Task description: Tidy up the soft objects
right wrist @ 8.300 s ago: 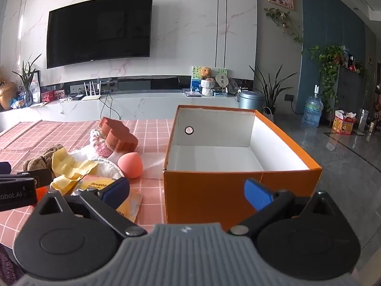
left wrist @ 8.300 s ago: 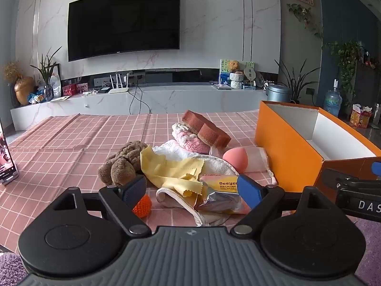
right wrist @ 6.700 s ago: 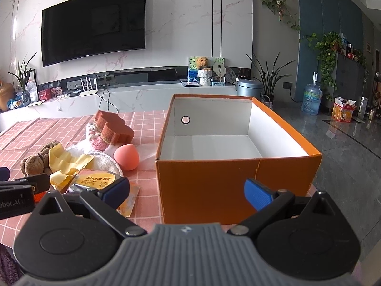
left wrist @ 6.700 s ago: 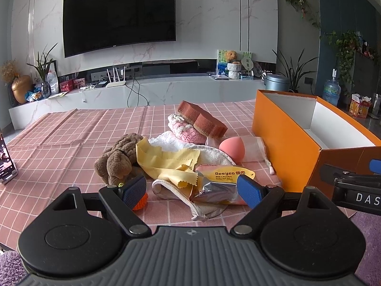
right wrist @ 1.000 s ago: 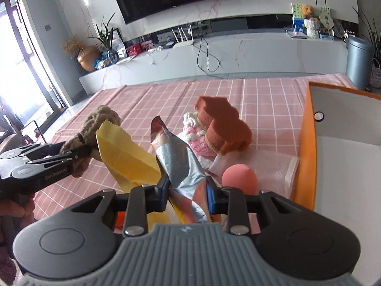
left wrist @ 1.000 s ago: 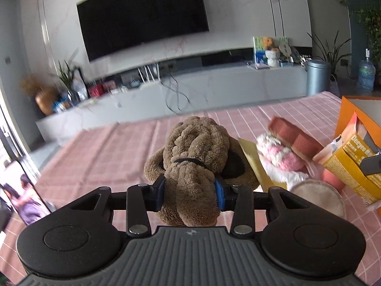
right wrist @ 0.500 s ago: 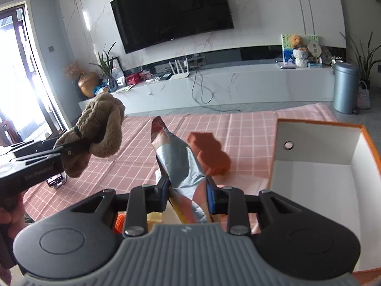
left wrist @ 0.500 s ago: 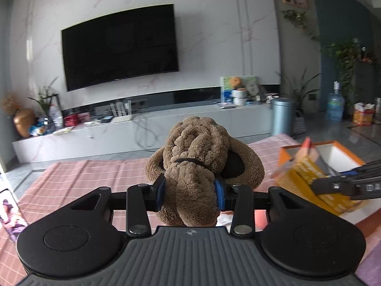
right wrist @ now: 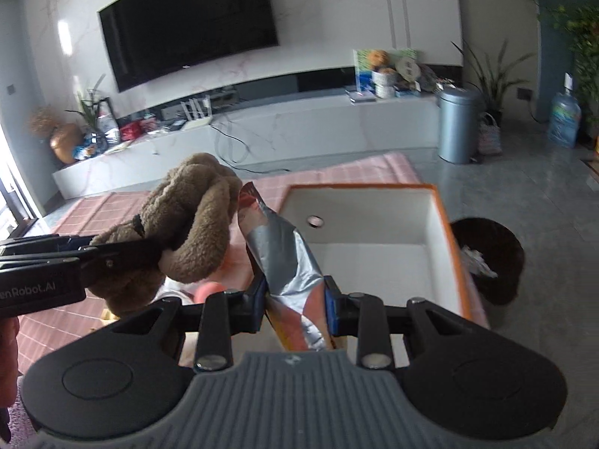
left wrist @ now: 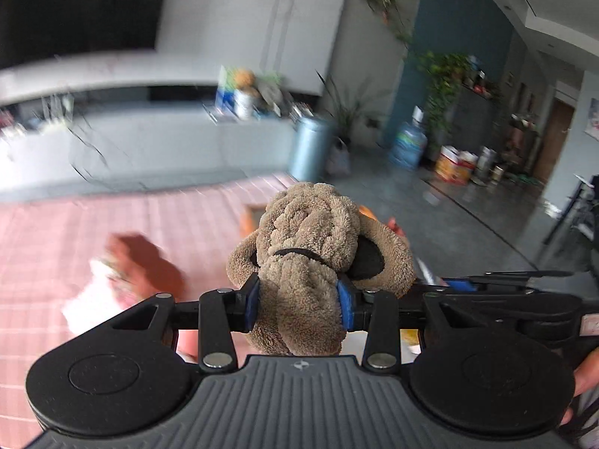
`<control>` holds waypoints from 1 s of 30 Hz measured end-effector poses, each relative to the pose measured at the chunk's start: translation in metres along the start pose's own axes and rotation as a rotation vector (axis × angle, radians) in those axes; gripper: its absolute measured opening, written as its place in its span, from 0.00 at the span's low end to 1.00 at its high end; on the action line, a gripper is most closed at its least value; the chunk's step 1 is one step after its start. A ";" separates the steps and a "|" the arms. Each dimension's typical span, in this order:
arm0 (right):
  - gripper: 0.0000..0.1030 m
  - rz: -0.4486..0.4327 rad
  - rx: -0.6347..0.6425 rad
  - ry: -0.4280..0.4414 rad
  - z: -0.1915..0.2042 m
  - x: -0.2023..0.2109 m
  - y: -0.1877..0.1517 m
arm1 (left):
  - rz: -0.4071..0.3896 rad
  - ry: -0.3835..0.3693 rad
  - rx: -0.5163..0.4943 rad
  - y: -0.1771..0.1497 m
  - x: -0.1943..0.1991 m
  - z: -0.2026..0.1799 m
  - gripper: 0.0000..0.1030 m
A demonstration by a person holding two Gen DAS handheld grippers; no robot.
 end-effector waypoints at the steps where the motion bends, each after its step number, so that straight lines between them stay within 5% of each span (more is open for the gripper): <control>1: 0.29 0.012 -0.006 -0.014 -0.008 -0.003 -0.001 | 0.021 -0.018 0.002 0.001 -0.010 -0.003 0.44; 6: 0.29 0.078 -0.034 -0.079 -0.039 -0.028 -0.012 | 0.119 -0.027 0.022 -0.002 -0.056 -0.015 0.44; 17: 0.27 0.251 -0.125 -0.068 -0.063 -0.081 -0.027 | 0.324 0.042 0.111 -0.033 -0.107 -0.016 0.45; 30: 0.26 0.330 -0.065 -0.122 -0.066 -0.113 -0.037 | 0.408 0.124 0.044 -0.039 -0.132 -0.020 0.46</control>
Point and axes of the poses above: each gripper's, at about its wrist camera, not at the fingertips, and x roughly against the way its jaws point, z to its left, y to its top, the point moved 4 cm from there along -x, roughly the way its jaws point, and after that the axes turned 7 degrees about -y, right-handed, at the moved point
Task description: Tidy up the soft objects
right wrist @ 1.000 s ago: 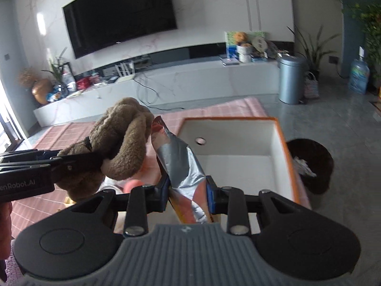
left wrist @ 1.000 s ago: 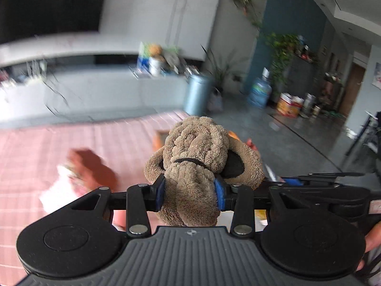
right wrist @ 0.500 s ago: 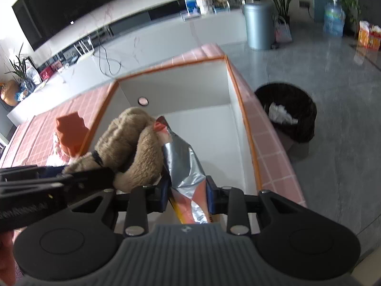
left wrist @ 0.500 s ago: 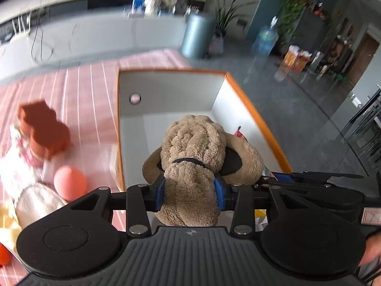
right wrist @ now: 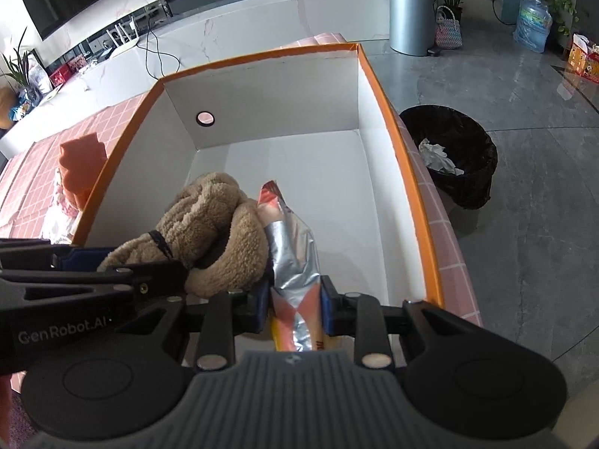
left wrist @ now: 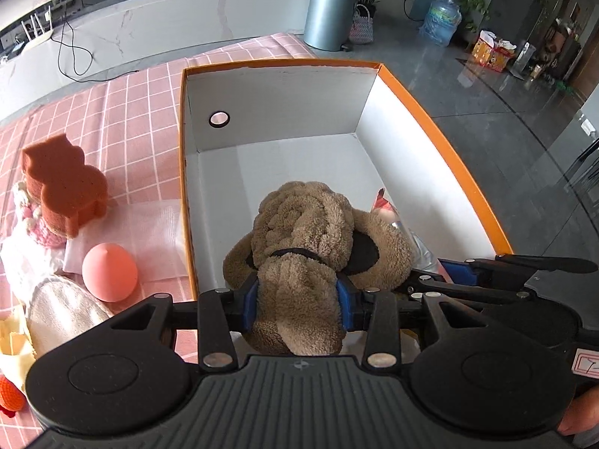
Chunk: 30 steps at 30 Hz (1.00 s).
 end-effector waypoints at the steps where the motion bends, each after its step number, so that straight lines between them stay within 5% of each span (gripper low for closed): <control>1: 0.26 0.001 0.003 -0.003 0.000 0.000 0.000 | -0.002 0.000 -0.004 -0.001 0.001 0.001 0.47; 12: 0.29 -0.034 -0.006 -0.011 -0.001 0.015 -0.002 | -0.024 -0.026 -0.005 0.002 0.011 0.002 0.67; 14: 0.32 -0.046 -0.007 -0.007 -0.001 0.020 -0.003 | -0.038 -0.045 0.001 0.000 0.014 0.004 0.69; 17: 0.51 -0.075 -0.013 -0.024 -0.003 0.028 -0.004 | -0.068 -0.062 0.025 -0.001 0.023 0.009 0.77; 20: 0.52 -0.105 -0.021 -0.019 -0.005 0.037 -0.004 | -0.097 -0.093 0.039 -0.001 0.033 0.013 0.77; 30: 0.59 -0.289 -0.017 -0.035 0.009 0.082 -0.010 | -0.338 -0.175 0.017 -0.016 0.087 0.027 0.77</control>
Point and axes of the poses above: each gripper's, at about its wrist camera, not at the fingertips, and x roughly against the way its jaws point, z to its left, y to its top, the point moved 4 cm from there along -x, roughly the way its jaws point, and after that the axes turned 7 degrees about -y, right-handed, at the moved point
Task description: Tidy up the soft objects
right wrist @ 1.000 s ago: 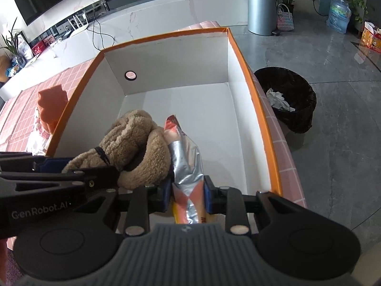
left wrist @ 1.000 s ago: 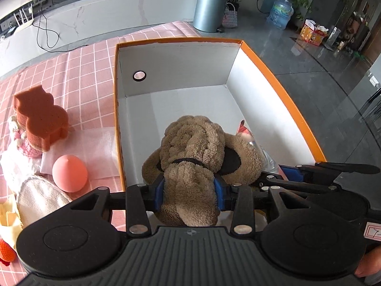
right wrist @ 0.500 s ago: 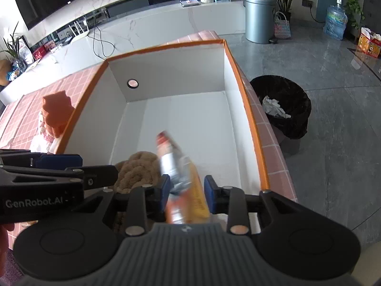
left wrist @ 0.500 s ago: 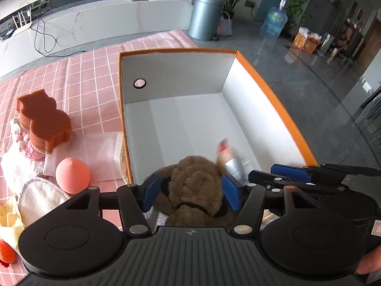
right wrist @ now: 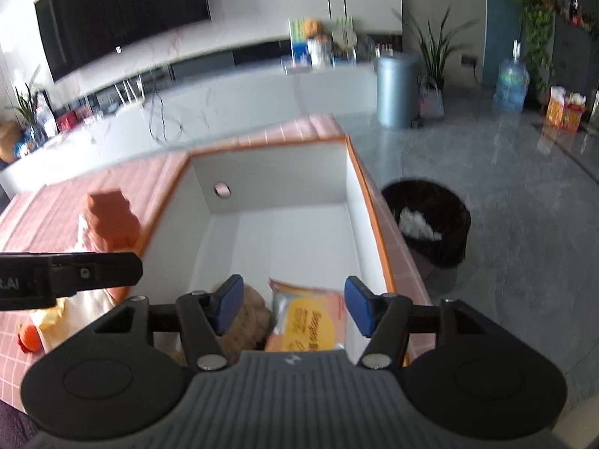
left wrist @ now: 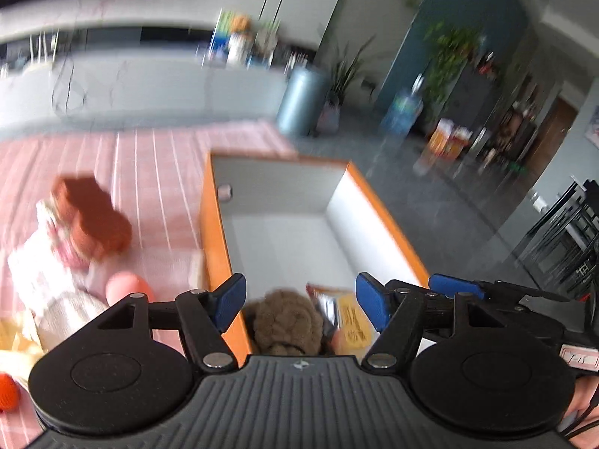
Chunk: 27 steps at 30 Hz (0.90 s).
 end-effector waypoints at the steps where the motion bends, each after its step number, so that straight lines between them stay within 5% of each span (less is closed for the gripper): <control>1: 0.61 -0.035 -0.008 -0.001 0.002 0.006 0.000 | -0.037 0.011 -0.025 -0.001 0.007 0.000 0.77; 7: 0.63 -0.278 -0.020 -0.012 0.032 0.042 -0.012 | -0.246 0.075 -0.109 -0.010 0.053 0.008 0.76; 12: 0.63 -0.330 0.008 0.036 0.072 0.055 -0.027 | -0.355 0.184 -0.141 -0.028 0.083 0.022 0.76; 21: 0.63 -0.346 0.103 0.117 0.144 0.058 -0.063 | -0.364 0.346 -0.007 -0.062 0.123 0.090 0.76; 27: 0.62 -0.321 0.182 0.177 0.182 0.052 -0.087 | -0.298 0.362 0.062 -0.085 0.130 0.126 0.67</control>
Point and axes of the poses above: each gripper's, at about its wrist camera, not at the fingertips, and x roughly against the way its jaws point, z to its left, y to its top, the point moved 4 cm from there along -x, roughly the way its jaws point, and after that the axes turned 7 degrees about -y, right-handed, at the moved point
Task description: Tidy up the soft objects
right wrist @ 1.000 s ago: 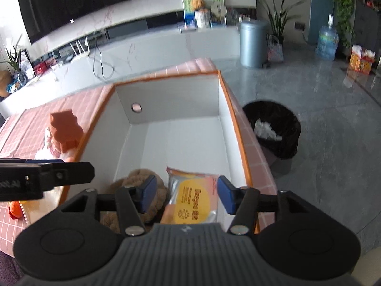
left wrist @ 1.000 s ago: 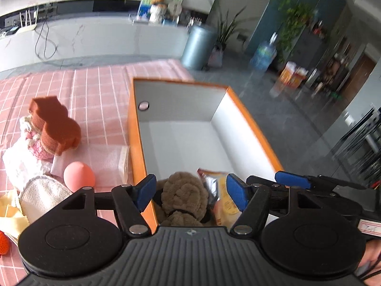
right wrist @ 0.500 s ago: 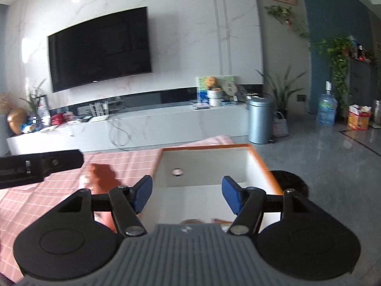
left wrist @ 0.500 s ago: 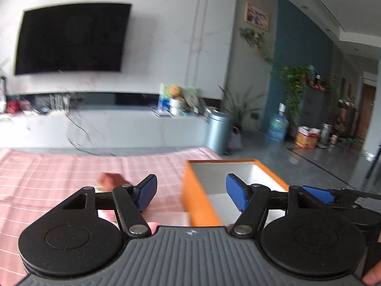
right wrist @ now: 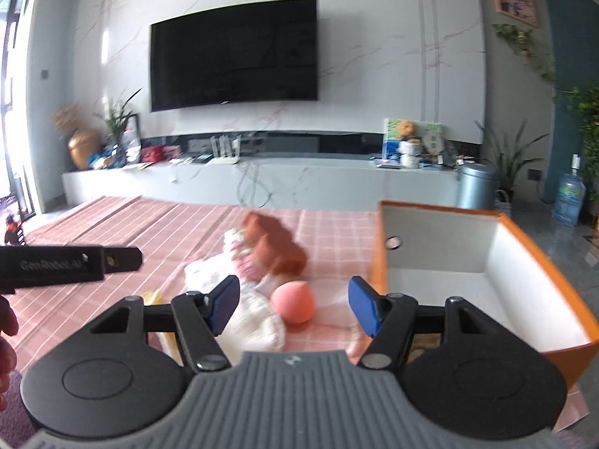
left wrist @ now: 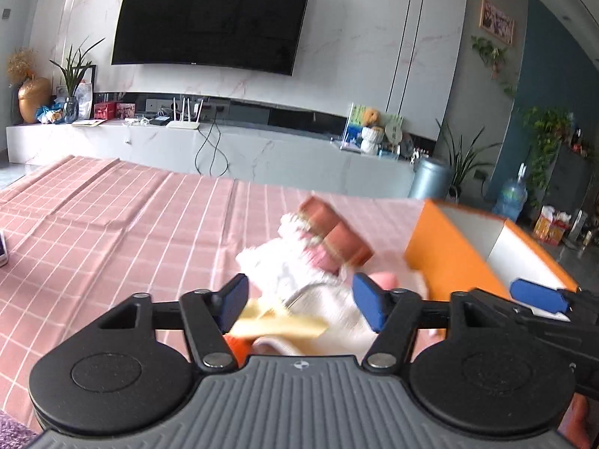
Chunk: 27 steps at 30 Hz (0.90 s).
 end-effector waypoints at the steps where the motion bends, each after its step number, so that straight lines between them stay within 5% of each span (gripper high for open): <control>1: 0.62 0.008 0.001 0.014 0.005 -0.002 -0.003 | 0.006 0.005 -0.009 -0.002 -0.001 0.002 0.66; 8: 0.62 0.119 0.048 0.055 0.038 -0.023 -0.032 | 0.049 0.045 -0.110 -0.027 -0.006 0.020 0.67; 14: 0.62 0.210 0.060 0.052 0.044 -0.048 -0.043 | 0.176 -0.039 -0.087 -0.030 -0.034 0.033 0.79; 20: 0.62 0.258 0.059 0.044 0.044 -0.070 -0.046 | 0.254 -0.036 -0.226 -0.040 -0.068 0.026 0.81; 27: 0.62 0.278 0.061 0.046 0.043 -0.082 -0.047 | 0.345 -0.008 -0.093 -0.036 -0.096 0.054 0.73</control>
Point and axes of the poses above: each gripper's, at about its wrist camera, not at the fingertips, and x roughly against the way its jaws point, z to its left, y to its top, the point moved 4 cm from there along -x, roughly the way its jaws point, and after that the axes turned 7 degrees about -y, right-handed, at the moved point
